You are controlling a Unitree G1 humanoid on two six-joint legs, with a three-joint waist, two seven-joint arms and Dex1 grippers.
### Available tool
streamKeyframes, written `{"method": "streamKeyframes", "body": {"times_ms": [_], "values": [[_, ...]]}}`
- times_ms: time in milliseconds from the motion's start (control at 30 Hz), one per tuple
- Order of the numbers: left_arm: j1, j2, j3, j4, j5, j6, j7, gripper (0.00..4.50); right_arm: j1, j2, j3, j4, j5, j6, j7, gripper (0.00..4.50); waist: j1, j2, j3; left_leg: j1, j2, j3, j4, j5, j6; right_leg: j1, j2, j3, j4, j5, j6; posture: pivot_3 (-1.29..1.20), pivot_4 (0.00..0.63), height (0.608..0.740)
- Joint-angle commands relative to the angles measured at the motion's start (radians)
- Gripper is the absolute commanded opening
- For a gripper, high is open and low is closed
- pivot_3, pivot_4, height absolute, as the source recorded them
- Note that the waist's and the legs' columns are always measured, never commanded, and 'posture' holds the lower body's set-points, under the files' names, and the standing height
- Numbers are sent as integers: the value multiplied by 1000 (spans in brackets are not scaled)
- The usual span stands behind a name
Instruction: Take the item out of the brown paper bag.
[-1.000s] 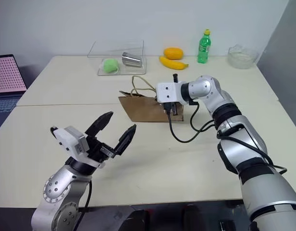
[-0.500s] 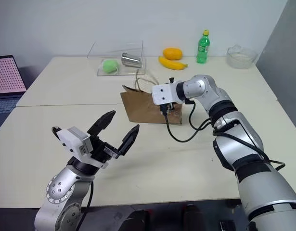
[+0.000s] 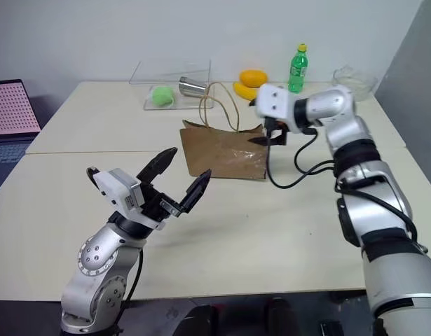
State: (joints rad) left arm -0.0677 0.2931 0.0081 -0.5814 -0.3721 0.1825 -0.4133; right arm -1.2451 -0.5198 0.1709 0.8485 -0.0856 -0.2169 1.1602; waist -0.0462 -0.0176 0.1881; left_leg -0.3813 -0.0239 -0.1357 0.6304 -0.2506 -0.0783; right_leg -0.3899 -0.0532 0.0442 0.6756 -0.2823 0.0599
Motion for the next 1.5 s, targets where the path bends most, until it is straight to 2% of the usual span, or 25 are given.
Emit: {"method": "streamKeyframes", "body": {"times_ms": [33, 167, 267, 333, 433, 600, 667, 767, 867, 933, 1033, 1233, 1500], "values": [[-22, 10, 15, 6, -19, 18, -4, 4483, 299, -100, -161, -540, 169, 310, -33, 4470, 18, -1, -1, -1, 0, -1, 0, 0, 0, 0, 0, -1, -1, 0, 0, 0, 150, 740], [-52, 20, 38, 53, -38, 8, -34, 4483, 680, -66, -288, -1108, 319, 629, -215, 4470, 17, 0, 0, -4, 0, -1, -1, 0, 0, -1, -1, -1, -3, 0, 0, 0, 150, 740], [-98, 36, 59, 129, -40, -27, -82, 3924, 909, 42, -322, -1354, 359, 699, -379, 4500, 10, 1, 0, -2, 1, 1, 0, 0, 0, -2, 0, 1, 0, 0, 0, 0, 150, 740], [-162, 49, 78, 222, -31, -55, -110, 3277, 1043, 121, -311, -1456, 333, 671, -483, 4500, 16, 0, -1, 1, 1, 0, 0, 0, 0, 1, 1, 0, 1, 0, 1, 0, 150, 740], [-283, 81, 101, 372, -35, -81, -168, 2352, 1131, 198, -267, -1571, 327, 688, -590, 4500, 15, 1, -1, 2, 1, 0, 1, 1, 0, 1, 2, 0, 1, -3, 6, 0, 150, 740], [-519, 131, 120, 679, -31, -112, -271, 651, 1139, 213, -208, -1644, 318, 725, -671, 4500, 13, 0, -1, 2, 1, -1, 1, 2, 0, 1, 2, 0, 0, -2, 7, 0, 150, 740], [-620, 143, 122, 821, -16, -124, -300, 21, 1134, 204, -200, -1654, 317, 728, -687, 4500, 14, 0, -1, 1, 0, -1, 1, 2, 0, 1, 2, -1, 0, 1, 3, 0, 150, 740], [-783, 158, 121, 1064, 24, -170, -328, 21, 1134, 190, -187, -1672, 317, 734, -702, 4500, 14, 0, -1, 0, 0, -2, 0, 2, 0, 1, 2, -2, -1, 1, 3, 0, 150, 740], [-977, 176, 72, 1368, 142, -251, -311, 21, 1140, 180, -183, -1692, 322, 743, -719, 4500, 14, -2, 0, -1, 0, -3, 0, 2, 0, 0, 2, -3, -3, 1, 3, 0, 150, 740], [-1098, 182, 37, 1554, 229, -339, -267, 21, 1143, 174, -174, -1703, 322, 750, -727, 4500, 14, -3, 0, -2, -1, -3, 0, 2, 0, 0, 1, -3, -3, 1, 3, 0, 150, 740], [-1226, 175, 8, 1736, 313, -398, -202, 21, 1143, 166, -160, -1718, 325, 765, -736, 4500, 12, -3, 1, -3, -2, -3, 0, 2, 0, 0, 1, -3, -4, 1, 3, 0, 150, 740], [-1303, 153, -69, 1875, 450, -412, -215, 21, 1159, 153, -145, -1747, 327, 789, -751, 4500, 11, -3, 1, -2, -1, -2, 0, 2, 0, 0, 1, -3, -2, 1, 4, 0, 150, 740], [-1317, 153, -107, 1896, 511, -356, -485, 21, 1186, 132, -153, -1797, 371, 852, -761, 4500, 10, -4, 1, -3, -1, -2, 0, 2, 0, -1, 1, -3, -1, -2, 8, 0, 150, 740]]}}
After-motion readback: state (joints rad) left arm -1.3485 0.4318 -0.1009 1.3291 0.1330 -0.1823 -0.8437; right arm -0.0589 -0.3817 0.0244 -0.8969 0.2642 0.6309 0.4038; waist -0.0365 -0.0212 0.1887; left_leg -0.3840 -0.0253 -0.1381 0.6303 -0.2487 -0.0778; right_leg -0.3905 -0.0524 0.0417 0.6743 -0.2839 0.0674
